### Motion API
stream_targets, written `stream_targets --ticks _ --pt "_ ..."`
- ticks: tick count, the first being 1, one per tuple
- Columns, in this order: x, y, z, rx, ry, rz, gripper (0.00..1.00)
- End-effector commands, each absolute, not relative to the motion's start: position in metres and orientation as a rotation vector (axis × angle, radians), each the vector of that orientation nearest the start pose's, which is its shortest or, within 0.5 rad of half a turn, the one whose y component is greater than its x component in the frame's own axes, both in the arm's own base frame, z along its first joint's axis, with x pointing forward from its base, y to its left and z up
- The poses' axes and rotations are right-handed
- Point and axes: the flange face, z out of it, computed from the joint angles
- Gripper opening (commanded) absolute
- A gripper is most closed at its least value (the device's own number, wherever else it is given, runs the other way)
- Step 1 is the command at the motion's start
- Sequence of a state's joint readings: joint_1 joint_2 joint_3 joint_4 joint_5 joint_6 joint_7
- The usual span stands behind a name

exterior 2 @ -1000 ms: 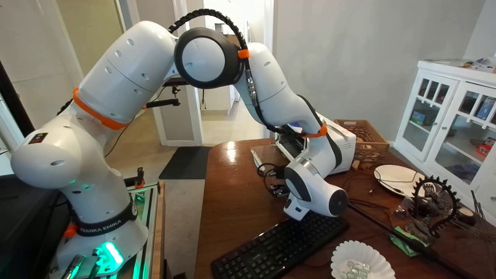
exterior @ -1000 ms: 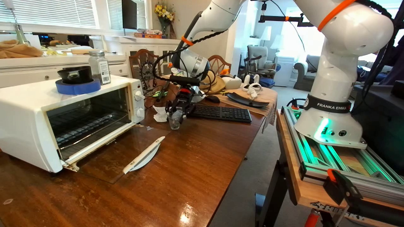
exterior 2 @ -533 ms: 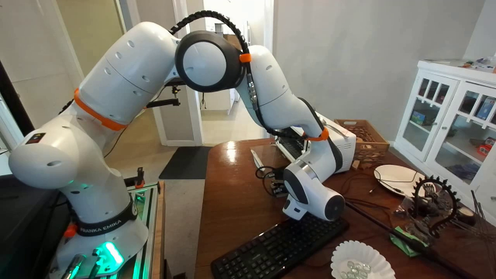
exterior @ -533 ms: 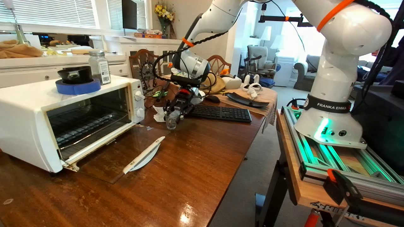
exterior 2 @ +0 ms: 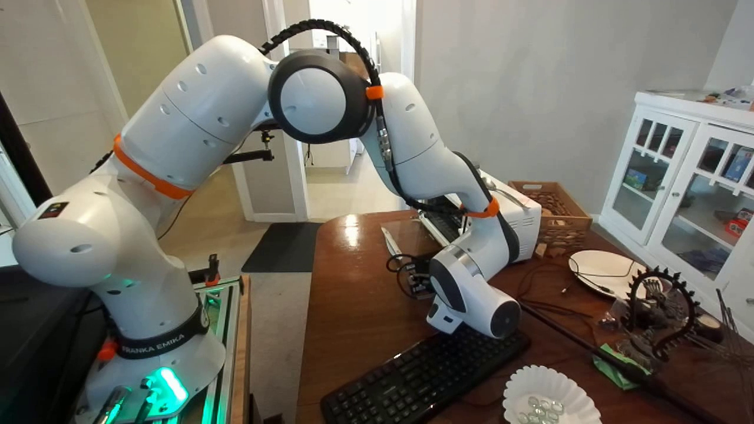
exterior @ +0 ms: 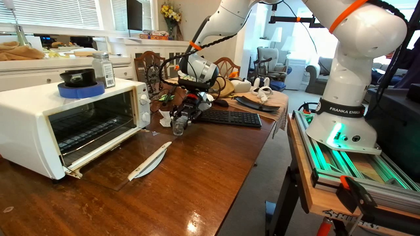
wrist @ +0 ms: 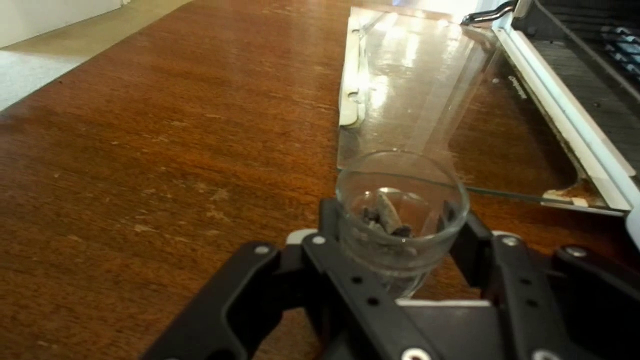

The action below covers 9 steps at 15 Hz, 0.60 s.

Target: Put the small glass directly onto the table

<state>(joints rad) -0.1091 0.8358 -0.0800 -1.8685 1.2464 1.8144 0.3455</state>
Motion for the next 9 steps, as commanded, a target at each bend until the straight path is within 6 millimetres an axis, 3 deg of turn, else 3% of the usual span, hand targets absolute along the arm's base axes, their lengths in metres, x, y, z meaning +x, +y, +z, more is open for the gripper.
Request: stream_targets --ticks 1,9 --pt "0.5543 -0.0283 0.0521 -1.530 1.380 0.986 0.31" --pt "0.5515 -0.0308 0.0478 -1.493 1.403 1.046 0.31"
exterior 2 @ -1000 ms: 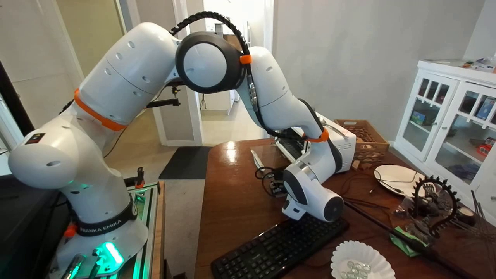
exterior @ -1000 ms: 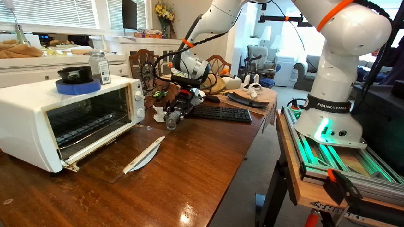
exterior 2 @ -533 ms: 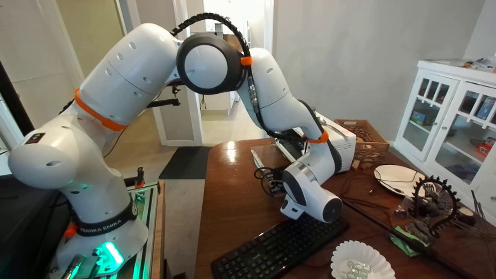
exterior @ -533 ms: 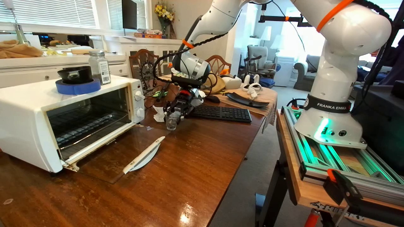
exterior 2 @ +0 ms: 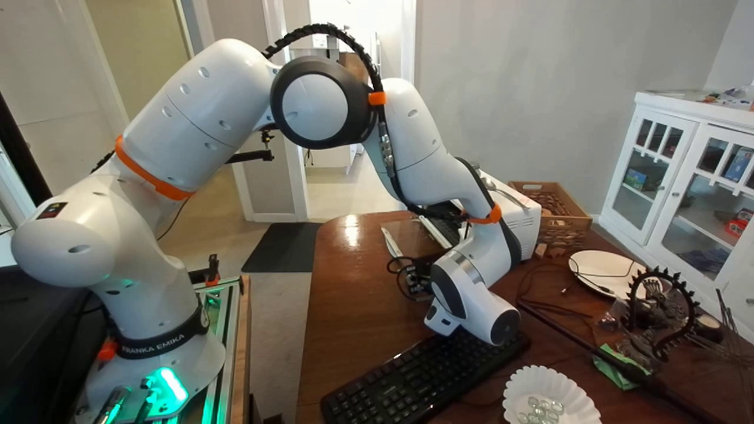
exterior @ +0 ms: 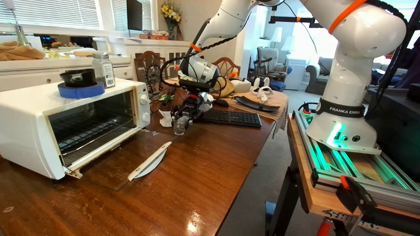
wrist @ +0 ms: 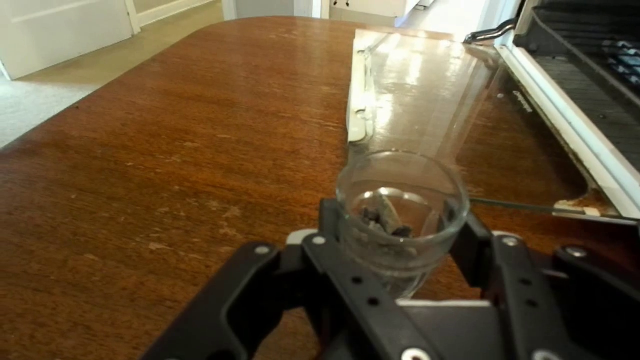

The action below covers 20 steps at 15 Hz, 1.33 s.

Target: Put the small glass directly onto the table

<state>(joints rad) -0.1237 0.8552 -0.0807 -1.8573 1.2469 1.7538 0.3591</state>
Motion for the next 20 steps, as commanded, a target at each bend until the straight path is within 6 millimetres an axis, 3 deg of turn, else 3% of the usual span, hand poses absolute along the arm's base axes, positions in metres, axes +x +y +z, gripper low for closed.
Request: stream_targets --ticks 1,20 --pt "0.5510 -0.0308 0.0472 -1.488 1.405 1.051 0.31" --pt "0.5491 -0.0373 0.0475 -1.483 1.509 1.019 0.31"
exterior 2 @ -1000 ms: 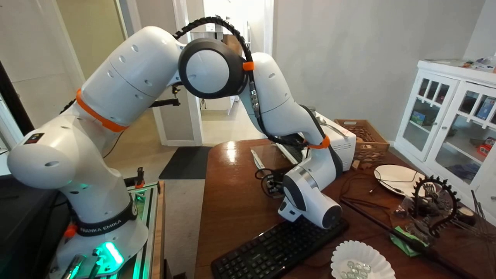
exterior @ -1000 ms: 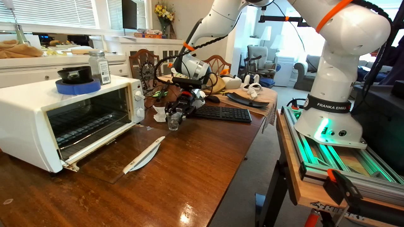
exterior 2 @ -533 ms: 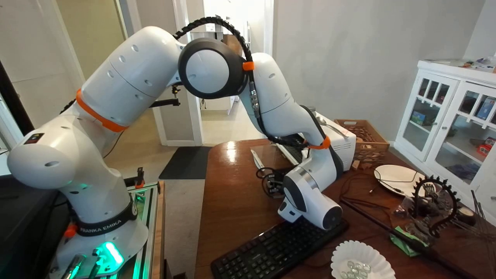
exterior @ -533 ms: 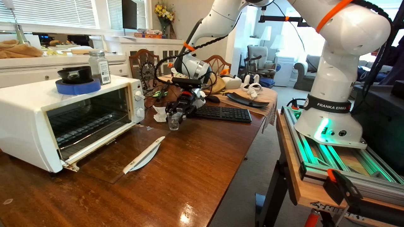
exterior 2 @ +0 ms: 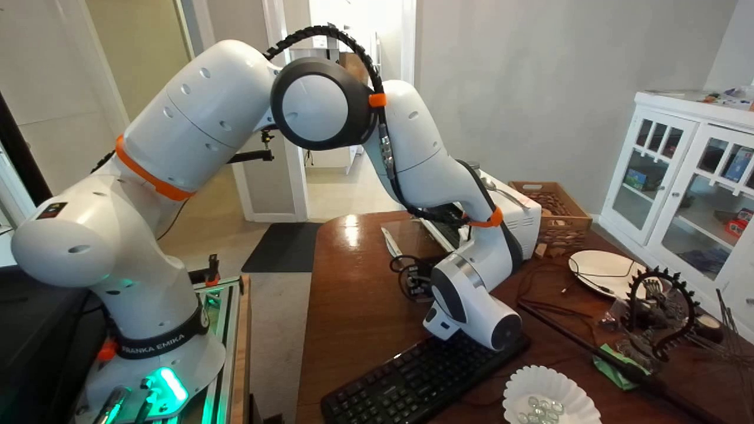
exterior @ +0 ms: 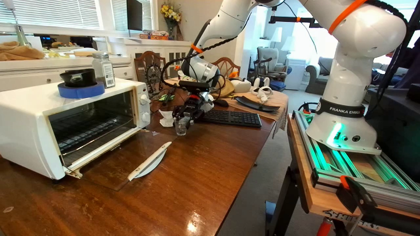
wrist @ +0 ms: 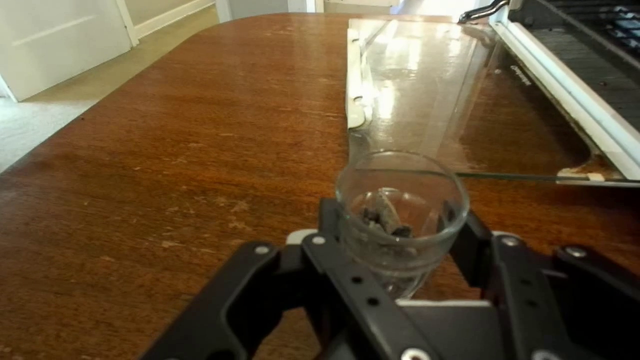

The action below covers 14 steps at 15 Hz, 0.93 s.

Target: Put the small glass directly onto the table

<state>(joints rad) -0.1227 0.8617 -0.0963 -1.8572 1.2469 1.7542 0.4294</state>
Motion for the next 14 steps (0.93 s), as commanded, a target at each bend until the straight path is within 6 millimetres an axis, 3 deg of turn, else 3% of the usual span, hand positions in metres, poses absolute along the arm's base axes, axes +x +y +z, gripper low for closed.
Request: stream_targets --ticks 1,7,8,10,13,14 --pt "0.5491 -0.0379 0.0477 -1.485 1.513 1.014 0.31" --pt "0.5507 -0.0380 0.0474 -1.488 1.522 1.001 0.31" --pt "0.5510 -0.0377 0.0475 -1.489 1.521 1.001 0.51" --pt "0.5516 -0.0376 0.0473 -1.489 1.521 1.004 0.81" --pt "0.5516 -0.0370 0.0485 -1.482 1.524 1.001 0.99" --pt "0.5522 -0.0373 0.0483 -1.480 1.523 1.001 1.00"
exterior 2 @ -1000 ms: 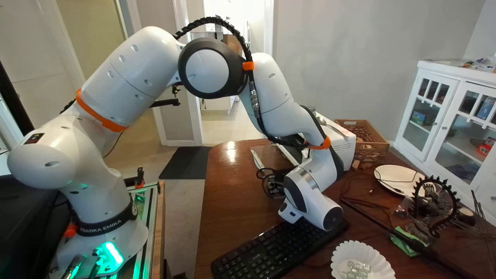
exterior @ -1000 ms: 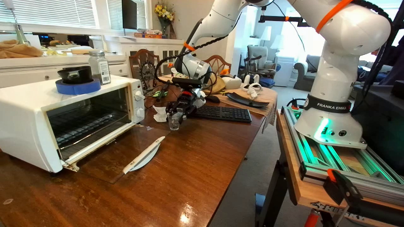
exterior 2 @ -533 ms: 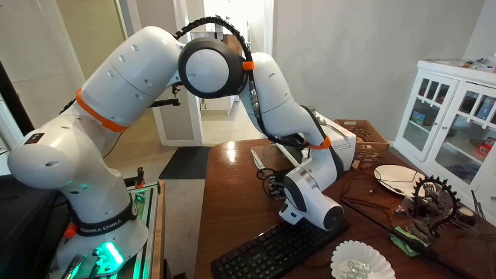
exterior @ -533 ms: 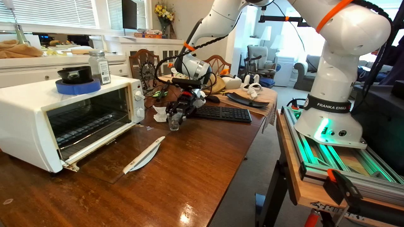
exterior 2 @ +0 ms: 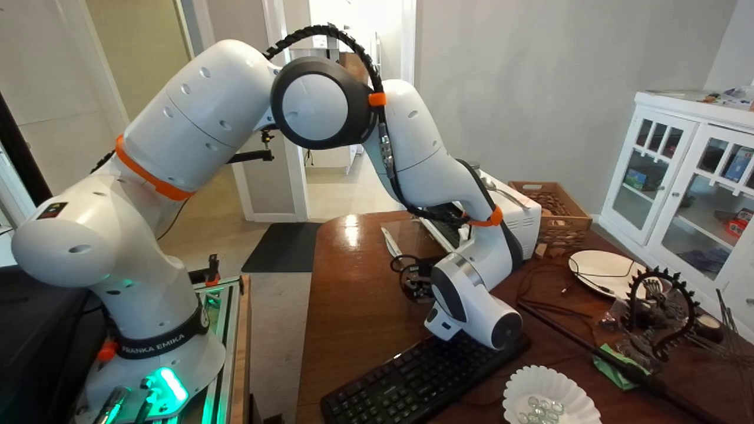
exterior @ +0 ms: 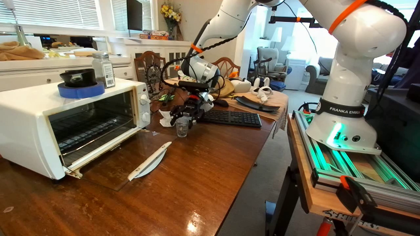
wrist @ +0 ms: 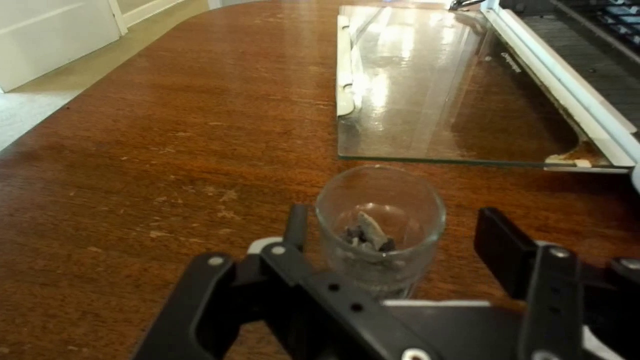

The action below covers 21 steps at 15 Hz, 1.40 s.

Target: Put the small glass directly onto the table

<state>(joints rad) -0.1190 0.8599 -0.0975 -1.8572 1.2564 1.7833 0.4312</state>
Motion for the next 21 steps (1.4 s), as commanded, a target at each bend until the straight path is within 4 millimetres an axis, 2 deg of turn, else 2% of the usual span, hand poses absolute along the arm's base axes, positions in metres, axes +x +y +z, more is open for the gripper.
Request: stream_targets --ticks 1,4,6,9,11,13,15,16,17,18,21 --pt "0.552 -0.037 0.049 -1.477 1.524 0.999 1.00" --pt "0.550 -0.039 0.050 -1.472 1.529 1.017 1.00" --pt "0.540 -0.045 0.055 -1.478 1.573 1.069 1.00" --pt "0.519 -0.064 0.068 -1.446 1.705 1.093 1.00" --pt "0.503 -0.082 0.081 -1.441 1.819 1.027 1.00" --pt "0.496 -0.097 0.099 -1.467 1.896 0.910 1.00" --pt "0.492 -0.105 0.134 -1.486 1.974 0.805 1.00" --pt "0.494 -0.105 0.148 -1.512 2.011 0.763 1.00" --pt "0.499 -0.102 0.171 -1.540 2.052 0.727 1.00" --pt "0.504 -0.096 0.185 -1.595 2.084 0.716 1.00" --pt "0.508 -0.070 0.234 -1.790 2.100 0.858 1.00"
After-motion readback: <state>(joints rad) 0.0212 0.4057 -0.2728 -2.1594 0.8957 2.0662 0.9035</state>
